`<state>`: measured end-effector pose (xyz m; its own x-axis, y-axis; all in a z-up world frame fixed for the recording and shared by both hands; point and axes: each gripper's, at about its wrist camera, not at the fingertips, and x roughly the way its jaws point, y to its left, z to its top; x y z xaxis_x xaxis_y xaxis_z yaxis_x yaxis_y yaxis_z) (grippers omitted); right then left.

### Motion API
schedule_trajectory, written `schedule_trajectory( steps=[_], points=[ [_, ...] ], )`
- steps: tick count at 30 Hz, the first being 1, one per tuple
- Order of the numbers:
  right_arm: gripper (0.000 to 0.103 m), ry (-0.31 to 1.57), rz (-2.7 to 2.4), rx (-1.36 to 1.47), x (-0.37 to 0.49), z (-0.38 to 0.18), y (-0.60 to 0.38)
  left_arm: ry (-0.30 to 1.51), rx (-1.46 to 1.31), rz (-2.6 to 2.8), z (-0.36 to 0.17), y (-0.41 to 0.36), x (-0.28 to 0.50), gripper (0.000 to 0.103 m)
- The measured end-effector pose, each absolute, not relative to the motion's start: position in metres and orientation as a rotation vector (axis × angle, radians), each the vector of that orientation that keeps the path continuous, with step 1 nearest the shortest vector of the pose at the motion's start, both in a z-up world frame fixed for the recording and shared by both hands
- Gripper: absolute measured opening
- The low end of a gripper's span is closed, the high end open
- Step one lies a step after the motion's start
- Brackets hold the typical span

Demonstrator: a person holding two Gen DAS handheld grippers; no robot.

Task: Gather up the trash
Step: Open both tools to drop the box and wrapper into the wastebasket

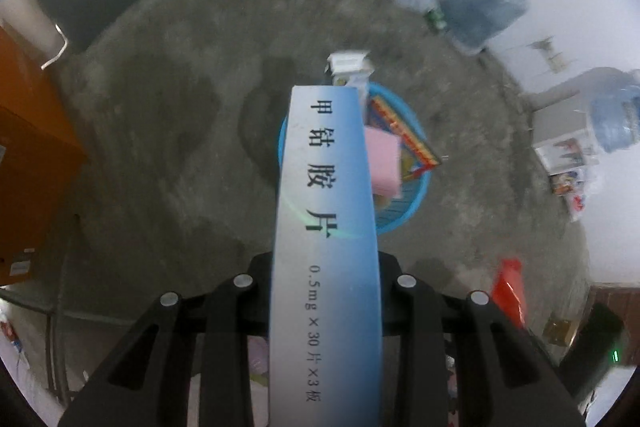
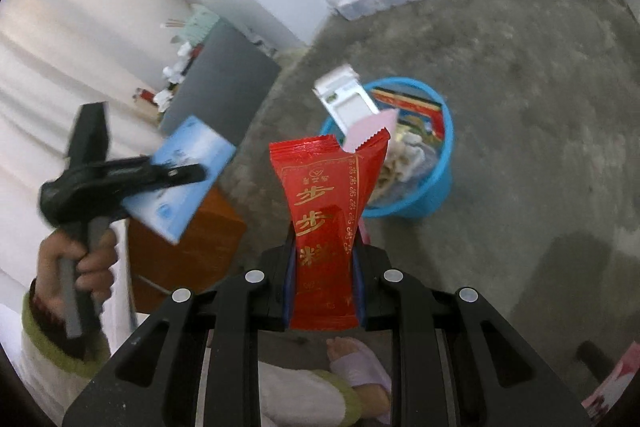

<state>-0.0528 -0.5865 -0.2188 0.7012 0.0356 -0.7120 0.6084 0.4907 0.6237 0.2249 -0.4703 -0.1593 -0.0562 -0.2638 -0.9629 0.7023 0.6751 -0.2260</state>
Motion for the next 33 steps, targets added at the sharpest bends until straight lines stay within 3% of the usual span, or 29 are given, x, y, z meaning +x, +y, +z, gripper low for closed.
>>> schedule_trajectory(
  steps=[7, 11, 13, 14, 15, 18, 25, 33],
  points=[
    [0.022, 0.759, -0.401, 1.054, -0.052, -0.236, -0.599, 1.446, 0.520, -0.742, -0.226, -0.533, 0.239, 0.031],
    [0.022, 0.768, -0.417, 1.071, -0.057, -0.243, -0.606, 1.358, 0.617, -0.712, -0.250, -0.567, 0.243, 0.031],
    [0.022, 0.774, -0.422, 1.076, -0.059, -0.244, -0.607, 1.302, 0.661, -0.691, -0.262, -0.580, 0.244, 0.043],
    [0.022, 0.777, -0.426, 1.077, -0.061, -0.245, -0.608, 1.289, 0.672, -0.680, -0.266, -0.584, 0.242, 0.060],
    [0.022, 0.780, -0.429, 1.080, -0.062, -0.247, -0.609, 1.284, 0.674, -0.676, -0.268, -0.586, 0.240, 0.068],
    [0.022, 0.782, -0.440, 1.083, -0.065, -0.248, -0.612, 1.321, 0.631, -0.734, -0.273, -0.589, 0.238, 0.070],
    [0.024, 0.777, -0.447, 1.114, -0.064, -0.254, -0.623, 1.371, 0.472, -0.810, -0.236, -0.577, 0.243, 0.072],
    [0.028, 0.788, -0.377, 1.053, 0.014, -0.255, -0.647, 1.302, 0.436, -0.922, -0.120, -0.500, 0.238, 0.077]
  ],
)
